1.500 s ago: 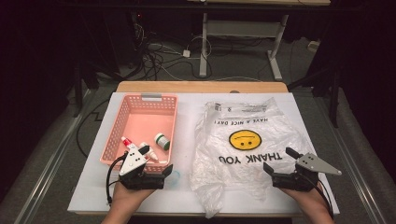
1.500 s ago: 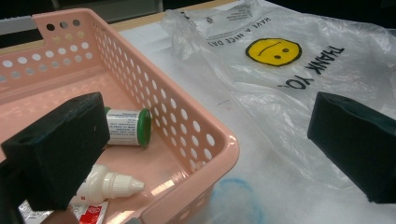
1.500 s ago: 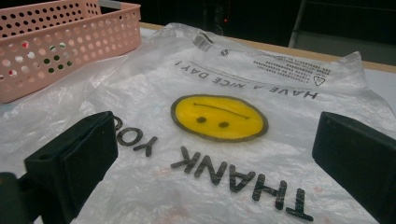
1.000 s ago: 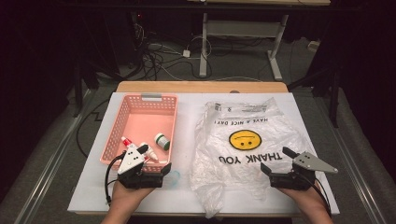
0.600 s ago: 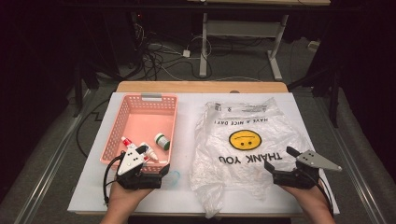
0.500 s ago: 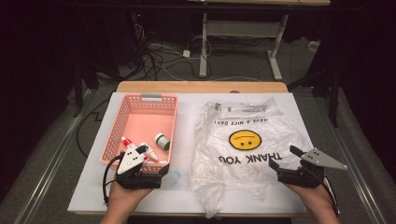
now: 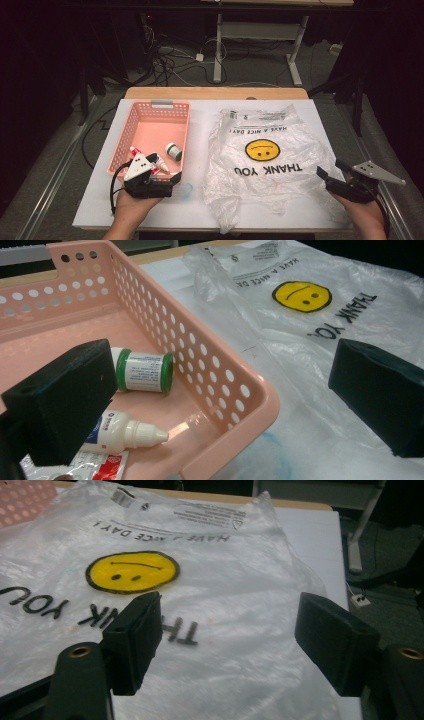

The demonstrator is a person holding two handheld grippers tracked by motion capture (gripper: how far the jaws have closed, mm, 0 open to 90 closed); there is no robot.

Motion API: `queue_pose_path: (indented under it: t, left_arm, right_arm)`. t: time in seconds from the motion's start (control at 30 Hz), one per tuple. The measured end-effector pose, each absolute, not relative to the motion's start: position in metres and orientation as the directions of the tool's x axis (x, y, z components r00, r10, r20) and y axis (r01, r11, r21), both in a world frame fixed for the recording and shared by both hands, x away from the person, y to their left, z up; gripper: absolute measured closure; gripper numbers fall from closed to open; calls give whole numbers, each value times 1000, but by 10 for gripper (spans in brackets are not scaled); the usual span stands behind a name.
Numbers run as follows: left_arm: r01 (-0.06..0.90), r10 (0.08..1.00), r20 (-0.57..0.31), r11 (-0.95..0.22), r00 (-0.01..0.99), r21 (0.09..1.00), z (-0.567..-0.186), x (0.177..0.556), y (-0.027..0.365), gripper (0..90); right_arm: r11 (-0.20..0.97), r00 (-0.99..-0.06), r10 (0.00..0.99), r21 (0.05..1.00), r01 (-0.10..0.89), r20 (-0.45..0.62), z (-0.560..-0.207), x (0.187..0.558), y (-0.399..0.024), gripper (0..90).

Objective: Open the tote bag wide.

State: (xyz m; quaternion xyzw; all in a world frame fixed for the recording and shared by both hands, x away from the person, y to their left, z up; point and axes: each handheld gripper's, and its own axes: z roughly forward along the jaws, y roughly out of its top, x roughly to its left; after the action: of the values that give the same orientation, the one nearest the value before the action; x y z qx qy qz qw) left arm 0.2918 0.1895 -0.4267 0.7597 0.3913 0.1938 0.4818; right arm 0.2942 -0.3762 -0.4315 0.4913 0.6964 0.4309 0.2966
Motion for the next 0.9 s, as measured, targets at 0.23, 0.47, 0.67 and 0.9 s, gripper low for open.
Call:
queue_pose_path:
  t: [0.23, 0.47, 0.67, 0.9]
  left_arm:
    - [395, 775, -94, -210, 624, 894, -427, 289, 192, 0]
    - [388, 775, -69, -236, 629, 891, -425, 289, 192, 0]
    - [399, 765, -75, -247, 640, 883, -424, 291, 191, 0]
    - [410, 749, -98, -244, 655, 879, -424, 292, 191, 0]
  right_arm:
    - [107, -252, 967, 869, 484, 21, -439, 287, -407, 384]
    - [60, -216, 974, 836, 546, 71, -454, 285, -425, 494]
    - [70, -225, 971, 801, 595, 83, -463, 287, -426, 594]
    - [117, -260, 963, 768, 629, 67, -469, 288, -420, 847]
